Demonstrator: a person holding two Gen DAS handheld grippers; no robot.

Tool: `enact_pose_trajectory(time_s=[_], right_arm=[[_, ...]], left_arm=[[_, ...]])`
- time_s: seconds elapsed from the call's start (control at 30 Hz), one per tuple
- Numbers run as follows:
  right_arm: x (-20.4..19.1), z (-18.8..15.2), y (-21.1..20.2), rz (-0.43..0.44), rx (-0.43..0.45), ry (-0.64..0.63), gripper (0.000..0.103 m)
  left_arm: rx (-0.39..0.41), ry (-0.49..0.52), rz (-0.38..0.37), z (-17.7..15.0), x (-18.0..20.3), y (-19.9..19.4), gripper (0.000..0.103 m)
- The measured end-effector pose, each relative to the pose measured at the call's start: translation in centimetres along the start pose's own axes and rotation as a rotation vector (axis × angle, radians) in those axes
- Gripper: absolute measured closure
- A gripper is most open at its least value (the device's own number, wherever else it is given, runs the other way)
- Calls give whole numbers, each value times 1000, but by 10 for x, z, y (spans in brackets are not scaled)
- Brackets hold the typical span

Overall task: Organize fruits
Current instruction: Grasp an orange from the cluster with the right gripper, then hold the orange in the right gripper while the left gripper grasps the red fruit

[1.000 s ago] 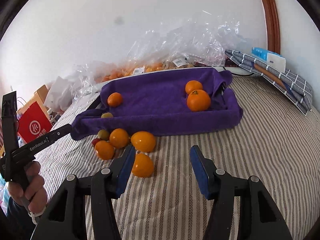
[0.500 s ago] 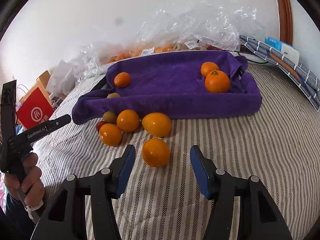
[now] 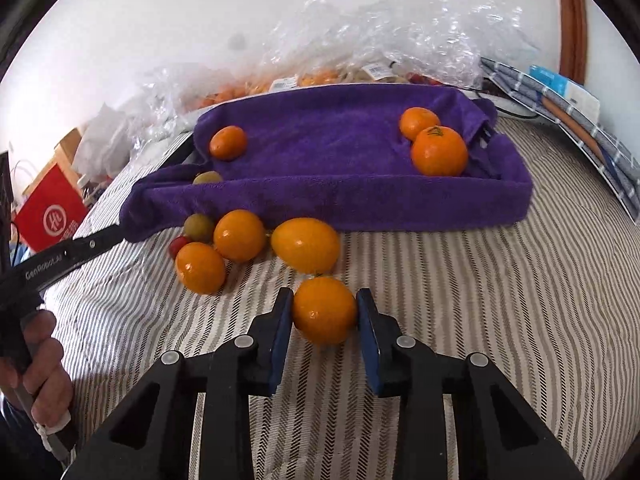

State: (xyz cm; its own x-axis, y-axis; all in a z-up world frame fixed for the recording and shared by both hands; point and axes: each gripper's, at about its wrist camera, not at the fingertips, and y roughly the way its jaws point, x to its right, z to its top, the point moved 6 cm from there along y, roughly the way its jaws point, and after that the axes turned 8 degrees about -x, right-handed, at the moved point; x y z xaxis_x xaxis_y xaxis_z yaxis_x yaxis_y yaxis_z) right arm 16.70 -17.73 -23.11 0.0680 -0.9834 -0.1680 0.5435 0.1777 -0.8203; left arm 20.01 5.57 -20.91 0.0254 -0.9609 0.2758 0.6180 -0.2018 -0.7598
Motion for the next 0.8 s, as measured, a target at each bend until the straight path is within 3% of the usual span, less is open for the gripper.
enact_pose_trajectory(time_s=[0.27,0.8], right_arm=[[11,0,-9,4,35,54,71],[58,10,-31,-64,105,58,71]], left_arm=[[20,33,18,-1,5,-2,74],[-43,136,-15,-12,25,6,70]])
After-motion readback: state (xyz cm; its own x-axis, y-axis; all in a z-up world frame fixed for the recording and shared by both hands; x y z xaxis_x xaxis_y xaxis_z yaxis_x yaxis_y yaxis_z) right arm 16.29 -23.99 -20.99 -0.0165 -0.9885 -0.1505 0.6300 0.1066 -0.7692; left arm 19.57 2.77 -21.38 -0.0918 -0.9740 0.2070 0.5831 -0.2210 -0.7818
